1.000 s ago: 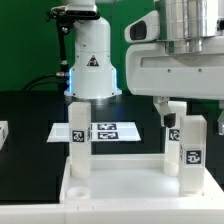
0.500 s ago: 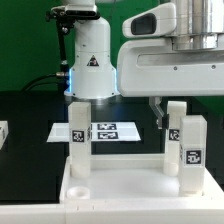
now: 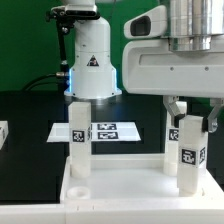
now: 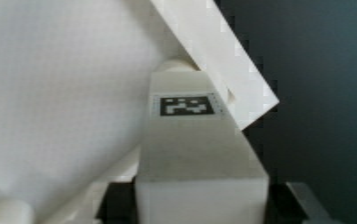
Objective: Assemble desk
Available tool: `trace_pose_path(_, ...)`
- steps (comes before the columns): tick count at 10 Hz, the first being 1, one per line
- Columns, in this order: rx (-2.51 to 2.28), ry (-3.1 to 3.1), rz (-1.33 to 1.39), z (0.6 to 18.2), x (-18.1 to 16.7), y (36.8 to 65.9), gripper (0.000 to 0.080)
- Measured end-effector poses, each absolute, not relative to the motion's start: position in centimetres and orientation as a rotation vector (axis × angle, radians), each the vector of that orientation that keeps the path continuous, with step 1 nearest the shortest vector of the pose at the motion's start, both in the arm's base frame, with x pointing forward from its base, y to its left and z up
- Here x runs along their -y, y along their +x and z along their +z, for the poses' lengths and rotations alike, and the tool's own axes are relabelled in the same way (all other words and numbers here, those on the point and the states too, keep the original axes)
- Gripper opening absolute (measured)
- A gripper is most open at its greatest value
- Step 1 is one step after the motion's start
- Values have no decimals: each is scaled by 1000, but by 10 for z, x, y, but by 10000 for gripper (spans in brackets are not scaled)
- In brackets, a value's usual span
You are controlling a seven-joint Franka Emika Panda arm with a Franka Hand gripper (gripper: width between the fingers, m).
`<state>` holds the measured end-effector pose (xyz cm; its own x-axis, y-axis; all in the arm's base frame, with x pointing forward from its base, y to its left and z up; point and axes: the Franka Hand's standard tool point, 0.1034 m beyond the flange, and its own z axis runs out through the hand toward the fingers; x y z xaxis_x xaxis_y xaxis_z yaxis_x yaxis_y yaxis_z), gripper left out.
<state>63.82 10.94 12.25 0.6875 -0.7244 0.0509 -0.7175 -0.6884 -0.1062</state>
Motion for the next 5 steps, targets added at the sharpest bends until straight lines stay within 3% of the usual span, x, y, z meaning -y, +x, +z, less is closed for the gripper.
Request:
trace_pose_path(3,-2044,-2232,-81,121,-113,637,284)
trace_pose_path(5,-2262,-1963,-59,121,-113,637,285)
